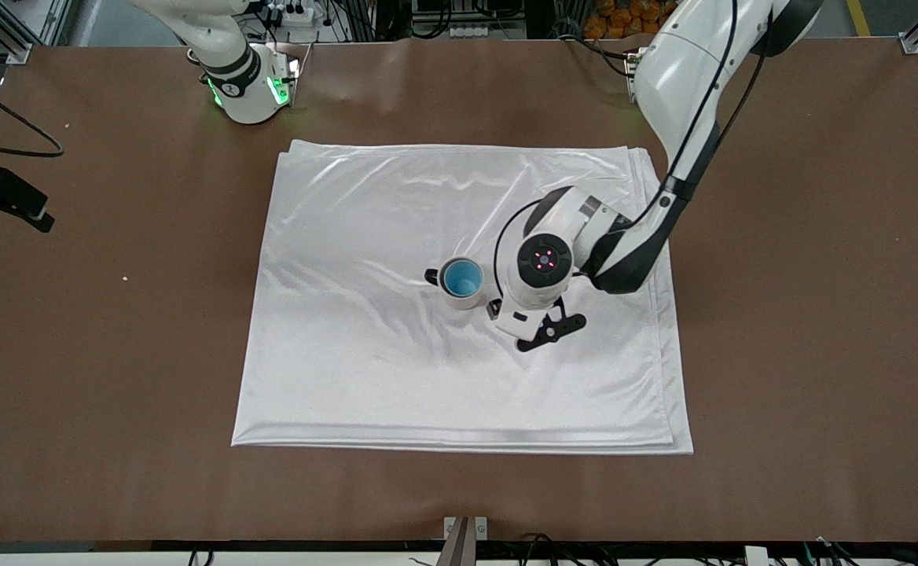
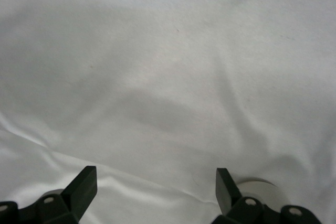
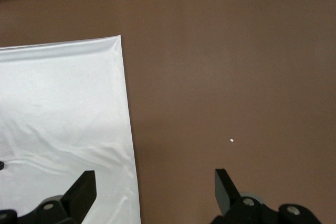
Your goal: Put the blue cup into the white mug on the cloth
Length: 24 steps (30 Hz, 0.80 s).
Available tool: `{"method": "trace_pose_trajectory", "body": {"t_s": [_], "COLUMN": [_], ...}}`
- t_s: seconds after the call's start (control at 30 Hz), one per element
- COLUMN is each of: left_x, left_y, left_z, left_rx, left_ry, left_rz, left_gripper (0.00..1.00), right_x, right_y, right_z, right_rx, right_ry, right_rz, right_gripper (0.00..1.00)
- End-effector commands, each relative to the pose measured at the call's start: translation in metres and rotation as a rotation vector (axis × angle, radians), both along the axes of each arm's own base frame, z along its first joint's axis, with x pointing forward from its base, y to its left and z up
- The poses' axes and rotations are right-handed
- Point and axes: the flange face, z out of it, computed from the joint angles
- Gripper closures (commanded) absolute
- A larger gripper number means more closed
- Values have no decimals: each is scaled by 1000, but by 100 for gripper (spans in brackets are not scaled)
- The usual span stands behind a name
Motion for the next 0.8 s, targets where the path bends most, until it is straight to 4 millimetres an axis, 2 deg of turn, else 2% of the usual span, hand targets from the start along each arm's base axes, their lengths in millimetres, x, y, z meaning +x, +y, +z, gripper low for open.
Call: {"method": "trace_pose_trajectory", "body": {"t_s": [0.0, 0.17, 0.23, 0.3, 0.43, 0.6, 0.67, 0.77], "left_x": [14, 30, 38, 46, 68, 81, 83, 82], "left_y": [39, 77, 96, 123, 190, 263, 286, 308], "left_z": [9, 12, 19, 23, 40, 66, 73, 86], "left_rx": [23, 19, 11, 4, -52, -124, -137, -146], "left_ry": [29, 61, 67, 94, 101, 112, 114, 121], "left_rz": [-74, -133, -161, -201, -265, -333, -359, -379], "left_gripper": [0, 0, 0, 0, 0, 0, 0, 0], "right_x": [0, 1, 2, 2, 2, 2, 2, 2], "right_y": [-2, -2, -2, -2, -1, -1, -2, -1], "right_z": [6, 5, 4, 4, 4, 4, 4, 4], "right_rx": [9, 9, 11, 11, 11, 13, 14, 14], "right_ry": [-16, -14, -13, -13, -13, -13, -13, -13], "right_rz": [-14, -16, -16, -16, -14, -14, -16, -14], "right_gripper": [0, 0, 0, 0, 0, 0, 0, 0]}}
